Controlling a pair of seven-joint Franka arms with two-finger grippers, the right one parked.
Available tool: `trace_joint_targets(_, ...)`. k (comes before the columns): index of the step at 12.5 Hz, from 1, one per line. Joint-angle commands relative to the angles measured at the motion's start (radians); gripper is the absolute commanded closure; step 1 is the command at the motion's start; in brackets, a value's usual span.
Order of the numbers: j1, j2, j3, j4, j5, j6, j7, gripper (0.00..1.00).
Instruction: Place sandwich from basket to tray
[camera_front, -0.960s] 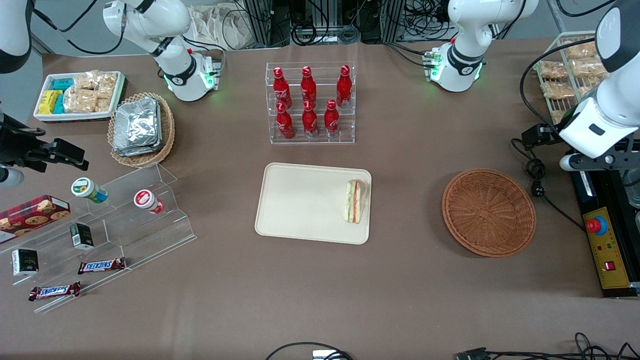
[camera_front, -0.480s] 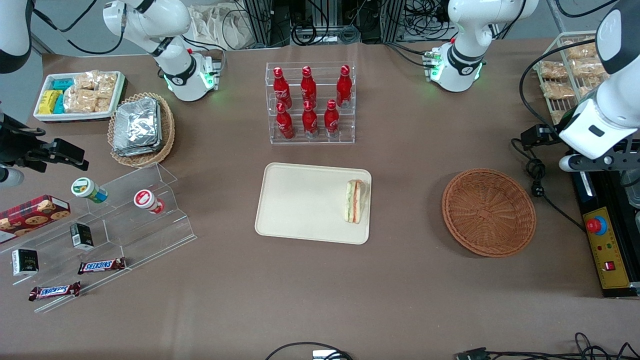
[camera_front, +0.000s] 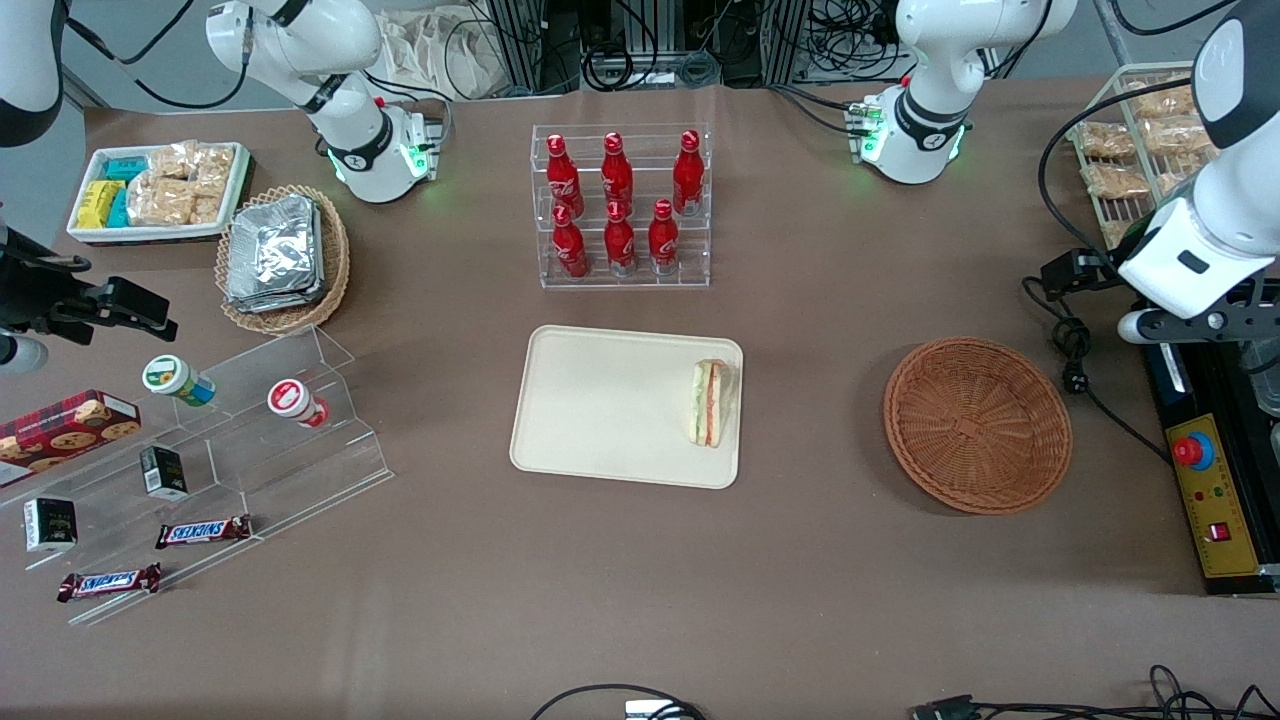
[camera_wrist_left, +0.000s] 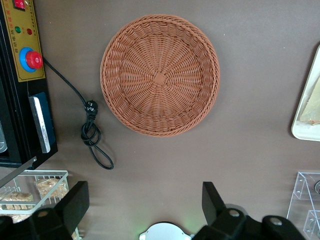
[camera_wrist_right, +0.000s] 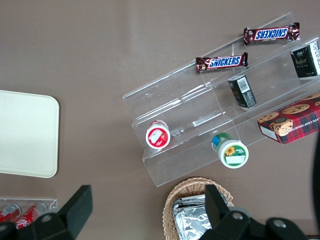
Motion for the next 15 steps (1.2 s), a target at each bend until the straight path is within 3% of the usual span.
trace_joint_targets(1, -0.004, -0.017, 0.009, -0.016, -0.011, 0.01, 0.01, 0.0)
trace_joint_targets(15, 0.008, -0.016, 0.01, -0.016, -0.03, 0.01, 0.016, 0.0)
